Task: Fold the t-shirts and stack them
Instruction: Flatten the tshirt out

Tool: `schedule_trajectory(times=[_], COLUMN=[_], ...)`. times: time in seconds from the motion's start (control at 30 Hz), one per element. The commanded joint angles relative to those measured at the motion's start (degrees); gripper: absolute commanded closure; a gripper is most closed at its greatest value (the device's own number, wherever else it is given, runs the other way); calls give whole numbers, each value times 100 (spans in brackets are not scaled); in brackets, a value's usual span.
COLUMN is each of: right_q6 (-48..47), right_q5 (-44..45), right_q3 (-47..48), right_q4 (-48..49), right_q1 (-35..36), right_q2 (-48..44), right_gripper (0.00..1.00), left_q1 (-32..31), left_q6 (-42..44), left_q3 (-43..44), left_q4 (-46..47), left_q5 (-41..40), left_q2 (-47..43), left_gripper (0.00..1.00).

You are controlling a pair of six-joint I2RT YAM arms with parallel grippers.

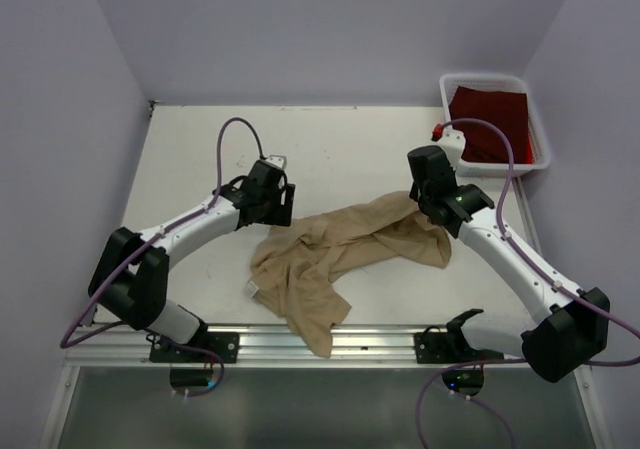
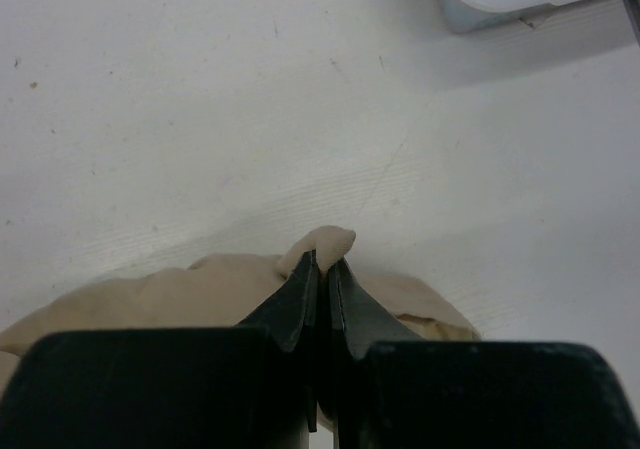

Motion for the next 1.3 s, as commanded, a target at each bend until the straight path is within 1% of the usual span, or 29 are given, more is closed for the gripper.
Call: schedule_trajectory(times=[0.0, 0.2, 0.37, 0.47, 0.5, 0.57, 0.6, 0.63, 0.73, 0.77, 0.83, 1.0, 1.07, 1.13, 1.27], right_q6=[91, 91, 109, 118, 118, 127, 127, 127, 118, 109, 109, 109, 109, 118, 153], right_q5=[-31, -66, -84, -101, -110, -101, -101, -101, -75, -66, -57, -40, -48, -75, -128], right_q3=[-100, -223, -276, -294, -311, -338, -346, -355, -373, -373, -382, -408, -426, -426, -390], right_q4=[94, 111, 146, 146, 155, 155, 164, 155, 164, 164, 173, 190, 217, 243, 252], right_q1=[-17, -17, -17, -17, -17, -17, -26, -26, -17, -17, -17, -18, -17, -18, -17], right_q2=[-223, -294, -294, -276, -276, -276, -276, -285, -285, -276, -267, -241, -224, -189, -136], right_gripper=[100, 100, 100, 100, 100, 100, 100, 100, 100, 100, 100, 100, 100, 100, 100], left_q1=[136, 145, 145, 145, 145, 145, 145, 145, 145, 145, 136, 136, 136, 136, 136], left_q6=[145, 83, 48, 39, 31, 4, -13, -39, -75, -92, -101, -84, 13, 162, 303], left_q3=[193, 79, -166, -290, -316, -369, -387, -387, -352, -247, -98, 860, 1290, 1711, 2197], left_q4=[534, 622, 710, 798, 833, 833, 833, 842, 746, 667, 369, -527, -677, -906, -1266], left_q5=[331, 638, 754, 771, 754, 710, 640, 631, 543, 473, 227, -501, -652, -819, -978], left_q2=[327, 810, 1100, 1241, 1285, 1364, 1382, 1391, 1216, 1033, 795, -154, -453, -560, -490], left_gripper=[24, 34, 40, 49, 60, 75, 92, 100, 100, 100, 100, 100, 100, 100, 100])
